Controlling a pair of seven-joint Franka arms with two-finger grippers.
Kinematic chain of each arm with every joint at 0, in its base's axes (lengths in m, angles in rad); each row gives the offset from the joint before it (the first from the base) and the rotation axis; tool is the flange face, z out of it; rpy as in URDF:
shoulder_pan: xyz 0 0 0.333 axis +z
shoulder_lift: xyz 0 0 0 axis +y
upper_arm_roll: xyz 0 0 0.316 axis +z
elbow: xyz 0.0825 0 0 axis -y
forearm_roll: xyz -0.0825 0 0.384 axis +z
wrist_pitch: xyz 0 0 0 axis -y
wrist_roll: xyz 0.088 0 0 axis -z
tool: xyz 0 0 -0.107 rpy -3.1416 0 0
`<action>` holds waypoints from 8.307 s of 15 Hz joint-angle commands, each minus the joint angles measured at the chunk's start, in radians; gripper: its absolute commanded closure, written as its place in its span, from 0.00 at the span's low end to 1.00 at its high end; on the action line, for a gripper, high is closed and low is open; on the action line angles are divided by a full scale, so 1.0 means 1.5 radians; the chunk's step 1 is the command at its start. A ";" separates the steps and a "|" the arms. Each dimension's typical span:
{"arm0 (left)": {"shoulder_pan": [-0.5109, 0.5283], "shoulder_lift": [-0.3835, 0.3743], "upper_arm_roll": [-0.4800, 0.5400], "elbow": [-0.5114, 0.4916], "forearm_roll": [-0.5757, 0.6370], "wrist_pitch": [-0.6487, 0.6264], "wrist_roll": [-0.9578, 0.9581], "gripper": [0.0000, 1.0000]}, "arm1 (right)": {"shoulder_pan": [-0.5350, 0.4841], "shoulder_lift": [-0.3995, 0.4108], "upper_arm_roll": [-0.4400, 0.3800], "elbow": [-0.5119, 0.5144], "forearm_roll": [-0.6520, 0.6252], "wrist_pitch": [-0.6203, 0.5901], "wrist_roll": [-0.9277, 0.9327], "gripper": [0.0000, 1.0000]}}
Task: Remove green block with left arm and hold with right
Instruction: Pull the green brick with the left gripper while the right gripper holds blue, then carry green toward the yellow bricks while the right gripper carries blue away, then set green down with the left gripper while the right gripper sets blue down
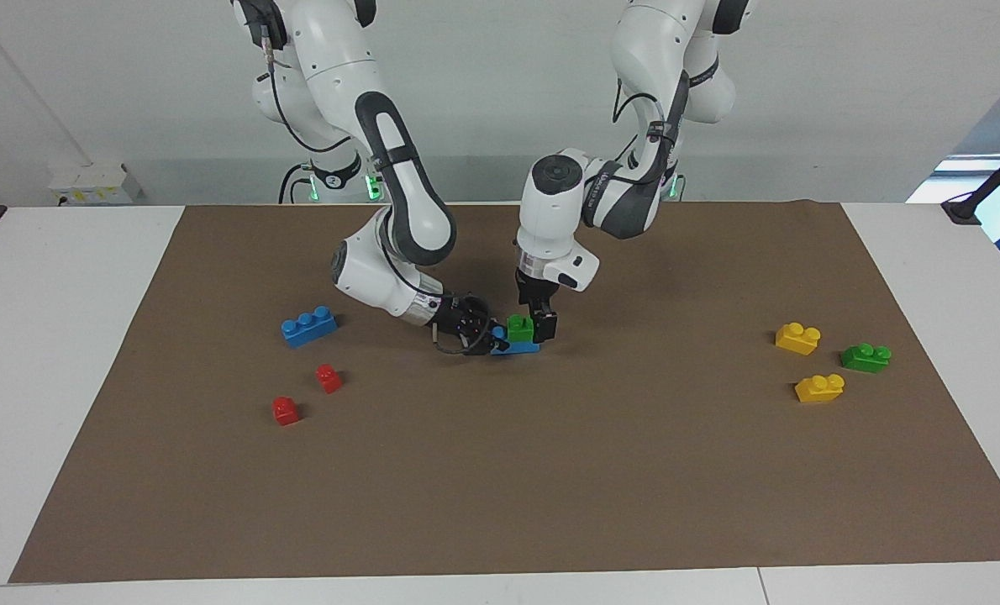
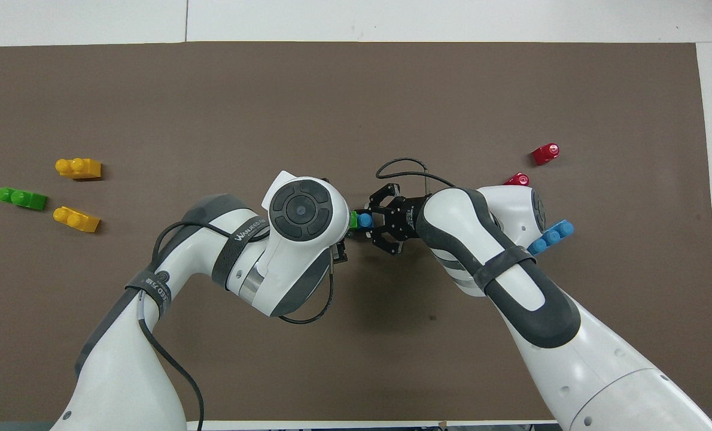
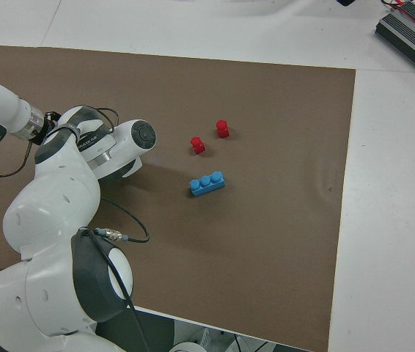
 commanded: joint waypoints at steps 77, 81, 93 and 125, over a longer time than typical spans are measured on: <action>0.436 -0.195 0.014 -0.124 -0.054 -0.089 1.070 1.00 | -0.398 -0.049 -0.006 0.017 -0.297 -0.374 -0.203 1.00; 0.446 -0.147 0.014 -0.122 -0.054 -0.038 1.072 1.00 | -0.400 -0.033 -0.006 0.018 -0.298 -0.372 -0.224 1.00; 0.462 -0.022 0.015 -0.089 -0.053 0.028 1.072 1.00 | -0.401 0.013 -0.006 0.026 -0.304 -0.356 -0.265 1.00; 0.449 -0.099 0.012 0.055 -0.042 -0.110 1.115 0.00 | -0.366 -0.057 0.009 0.263 -0.519 -0.454 -0.041 0.00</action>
